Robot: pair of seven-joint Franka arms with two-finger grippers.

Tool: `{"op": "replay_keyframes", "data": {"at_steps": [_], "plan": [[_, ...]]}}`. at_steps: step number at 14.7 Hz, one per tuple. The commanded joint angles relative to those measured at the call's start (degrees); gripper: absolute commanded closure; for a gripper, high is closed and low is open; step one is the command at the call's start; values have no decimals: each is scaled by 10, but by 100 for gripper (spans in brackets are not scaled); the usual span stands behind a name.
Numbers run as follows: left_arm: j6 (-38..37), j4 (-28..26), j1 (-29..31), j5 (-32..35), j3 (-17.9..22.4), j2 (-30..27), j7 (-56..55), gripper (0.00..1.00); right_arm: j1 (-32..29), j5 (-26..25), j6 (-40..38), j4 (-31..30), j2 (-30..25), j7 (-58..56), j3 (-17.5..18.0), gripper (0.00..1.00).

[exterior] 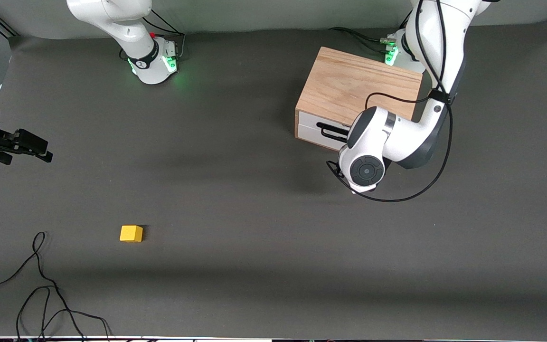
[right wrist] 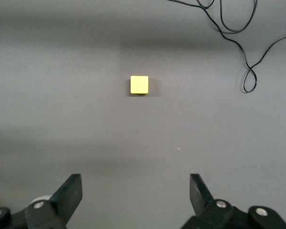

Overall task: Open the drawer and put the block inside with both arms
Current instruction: 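Pull the drawer handle outward with the left gripper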

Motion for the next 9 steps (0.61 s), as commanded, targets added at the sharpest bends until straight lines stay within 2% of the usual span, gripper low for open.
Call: {"op": "replay_keyframes", "data": {"at_steps": [1,9], "plan": [[11,15,-2,-4,3,17,-3,1,4,1,-6,6,0,-3,-4,0],[78,27,-2,3,3,31,-3,1,7,1,-5,7,44,0,-4,0]]}}
